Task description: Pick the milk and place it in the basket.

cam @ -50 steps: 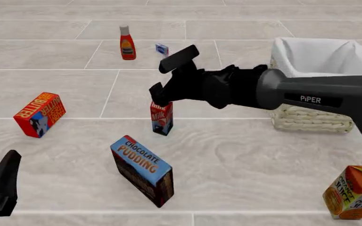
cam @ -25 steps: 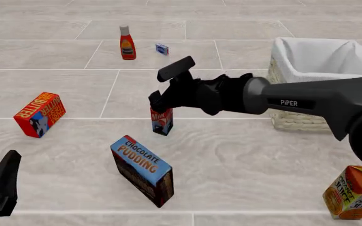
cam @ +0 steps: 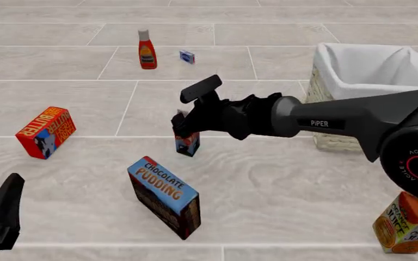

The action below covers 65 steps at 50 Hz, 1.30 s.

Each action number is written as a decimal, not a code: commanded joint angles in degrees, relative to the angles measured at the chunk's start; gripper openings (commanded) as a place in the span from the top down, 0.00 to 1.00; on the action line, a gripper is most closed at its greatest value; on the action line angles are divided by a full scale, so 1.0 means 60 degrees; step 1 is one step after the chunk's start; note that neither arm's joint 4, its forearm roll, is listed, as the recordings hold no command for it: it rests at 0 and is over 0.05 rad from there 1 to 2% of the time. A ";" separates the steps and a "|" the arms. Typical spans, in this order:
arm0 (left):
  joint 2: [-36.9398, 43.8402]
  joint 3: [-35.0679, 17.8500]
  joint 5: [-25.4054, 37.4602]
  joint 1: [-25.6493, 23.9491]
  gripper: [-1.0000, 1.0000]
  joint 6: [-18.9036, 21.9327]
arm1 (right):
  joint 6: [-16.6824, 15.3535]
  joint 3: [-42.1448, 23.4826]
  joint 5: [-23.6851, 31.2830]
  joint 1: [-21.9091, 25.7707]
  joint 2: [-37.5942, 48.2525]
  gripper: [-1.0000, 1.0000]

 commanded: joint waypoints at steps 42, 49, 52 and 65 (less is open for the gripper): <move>0.0001 0.0000 0.0000 0.0000 0.00 0.0000 | 0.0196 0.0036 -0.0199 0.0052 0.0445 1.00; -0.0001 0.0000 0.0000 0.0000 0.00 0.0002 | 0.0008 0.0083 -0.0147 0.0000 0.0140 1.00; -0.0001 0.0000 0.0000 0.0001 0.00 0.0000 | -0.0161 0.0088 -0.0116 -0.0046 -0.0023 1.00; -0.0001 0.0000 0.0000 0.0002 0.00 0.0000 | -0.0427 0.0196 0.0151 -0.0104 -0.0947 1.00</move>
